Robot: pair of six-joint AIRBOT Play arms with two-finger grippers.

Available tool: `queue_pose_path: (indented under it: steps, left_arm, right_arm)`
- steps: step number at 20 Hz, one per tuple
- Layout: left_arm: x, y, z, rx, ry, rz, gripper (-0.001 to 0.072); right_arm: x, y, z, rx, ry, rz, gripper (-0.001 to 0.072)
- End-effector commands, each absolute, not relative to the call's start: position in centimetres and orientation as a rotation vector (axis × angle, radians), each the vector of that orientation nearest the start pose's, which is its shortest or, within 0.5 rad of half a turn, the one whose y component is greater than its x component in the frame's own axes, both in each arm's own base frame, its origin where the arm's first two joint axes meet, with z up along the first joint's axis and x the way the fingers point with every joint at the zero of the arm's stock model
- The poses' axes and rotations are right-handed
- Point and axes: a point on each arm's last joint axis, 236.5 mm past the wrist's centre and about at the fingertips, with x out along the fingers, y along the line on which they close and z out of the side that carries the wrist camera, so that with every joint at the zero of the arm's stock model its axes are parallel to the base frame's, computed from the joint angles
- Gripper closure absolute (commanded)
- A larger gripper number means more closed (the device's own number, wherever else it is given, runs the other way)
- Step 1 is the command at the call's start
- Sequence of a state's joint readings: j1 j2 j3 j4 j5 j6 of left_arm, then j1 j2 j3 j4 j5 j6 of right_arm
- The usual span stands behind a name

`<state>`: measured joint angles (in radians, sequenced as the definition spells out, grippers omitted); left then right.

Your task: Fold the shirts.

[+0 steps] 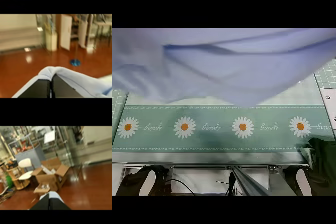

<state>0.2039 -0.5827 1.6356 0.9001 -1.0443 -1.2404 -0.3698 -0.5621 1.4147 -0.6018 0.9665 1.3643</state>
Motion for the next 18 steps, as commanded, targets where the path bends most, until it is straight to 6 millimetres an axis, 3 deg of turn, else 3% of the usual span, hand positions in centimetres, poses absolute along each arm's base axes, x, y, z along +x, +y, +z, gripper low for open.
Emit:
queue_pose_path:
  steps: [1, 4, 7, 10, 13, 14, 16, 18]
  left_arm:
    - [14.2, -8.7, 55.1, 0.074, -0.291, -0.299, 0.0679]
    - [10.5, -9.8, 57.0, 0.078, -0.339, -0.314, 0.0679]
    - [7.9, -11.0, 56.5, 0.067, -0.298, -0.344, 0.0679]
    - [6.5, -12.1, 52.8, 0.036, -0.124, -0.377, 0.0679]
    - [5.7, -12.2, 49.4, 0.013, 0.031, -0.375, 0.0679]
    - [6.1, -11.4, 48.2, 0.012, 0.088, -0.341, 0.068]
    - [8.1, -9.6, 43.8, 0.018, 0.298, -0.274, 0.068]
    - [11.1, -8.9, 40.5, 0.011, 0.439, -0.286, 0.0679]
  right_arm:
    - [20.4, 6.7, 53.1, 0.307, -0.211, 0.301, 0.0691]
    - [17.1, 5.8, 56.2, 0.239, -0.289, 0.2, 0.0691]
    - [14.4, 5.6, 55.7, 0.176, -0.23, 0.12, 0.069]
    - [12.7, 6.2, 51.3, 0.119, -0.027, 0.084, 0.0691]
    - [11.4, 5.2, 47.8, 0.091, 0.124, 0.015, 0.069]
    - [11.5, 4.3, 45.8, 0.092, 0.211, -0.019, 0.0691]
    - [12.2, 2.6, 40.9, 0.081, 0.45, -0.057, 0.0691]
    - [14.8, 2.0, 38.7, 0.098, 0.548, -0.033, 0.0691]
